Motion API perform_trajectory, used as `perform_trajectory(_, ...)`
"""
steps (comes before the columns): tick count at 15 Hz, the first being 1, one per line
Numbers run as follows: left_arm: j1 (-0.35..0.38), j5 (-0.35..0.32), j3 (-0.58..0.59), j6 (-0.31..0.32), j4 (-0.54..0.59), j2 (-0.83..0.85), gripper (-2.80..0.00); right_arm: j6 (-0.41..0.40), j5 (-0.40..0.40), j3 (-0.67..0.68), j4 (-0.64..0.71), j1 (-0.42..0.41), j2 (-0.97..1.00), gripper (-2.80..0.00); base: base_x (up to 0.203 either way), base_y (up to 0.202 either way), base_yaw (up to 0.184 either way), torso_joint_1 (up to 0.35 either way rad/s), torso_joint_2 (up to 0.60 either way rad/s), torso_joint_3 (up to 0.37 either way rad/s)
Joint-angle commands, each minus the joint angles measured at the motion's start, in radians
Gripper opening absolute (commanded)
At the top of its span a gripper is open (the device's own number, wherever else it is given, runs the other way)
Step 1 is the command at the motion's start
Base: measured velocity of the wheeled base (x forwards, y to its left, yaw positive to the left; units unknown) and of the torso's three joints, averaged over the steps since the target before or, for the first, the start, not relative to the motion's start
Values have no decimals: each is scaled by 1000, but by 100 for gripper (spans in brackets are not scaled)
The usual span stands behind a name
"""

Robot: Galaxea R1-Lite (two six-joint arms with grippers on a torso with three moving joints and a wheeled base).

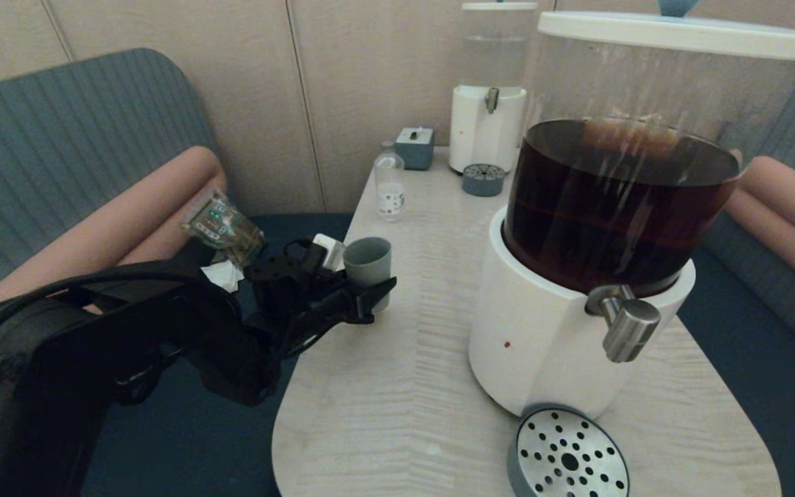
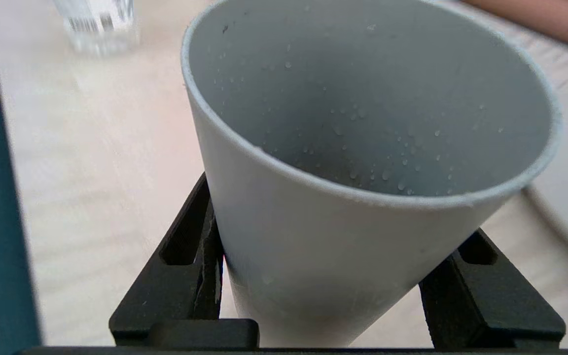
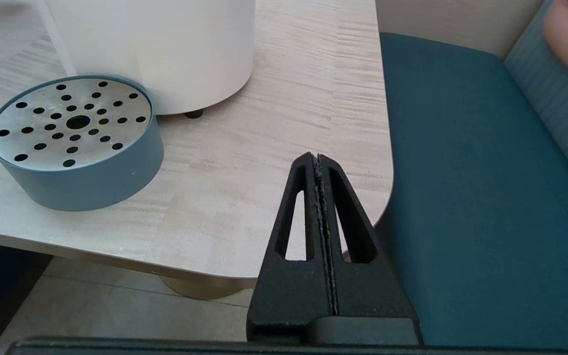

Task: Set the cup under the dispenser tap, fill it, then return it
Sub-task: Place the cup next to the water dispenser

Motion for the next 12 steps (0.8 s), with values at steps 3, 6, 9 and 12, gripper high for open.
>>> perform_trajectory(3, 4, -1, -32, -1, -14, 96, -280, -1, 0, 9, 0, 0, -2, -280, 0, 0, 0, 0, 0, 0)
perform_trajectory(6, 4, 0, -45, 0, -15, 109, -280, -2, 0, 10, 0, 0, -2, -280, 0, 0, 0, 0, 0, 0)
perform_trajectory(9, 4, 0, -45, 0, -16, 109, -280, -2, 0, 9, 0, 0, -2, -280, 0, 0, 0, 0, 0, 0)
perform_trajectory(12, 4, 0, -42, 1, -16, 107, 0, -1, 0, 9, 0, 0, -2, -280, 0, 0, 0, 0, 0, 0)
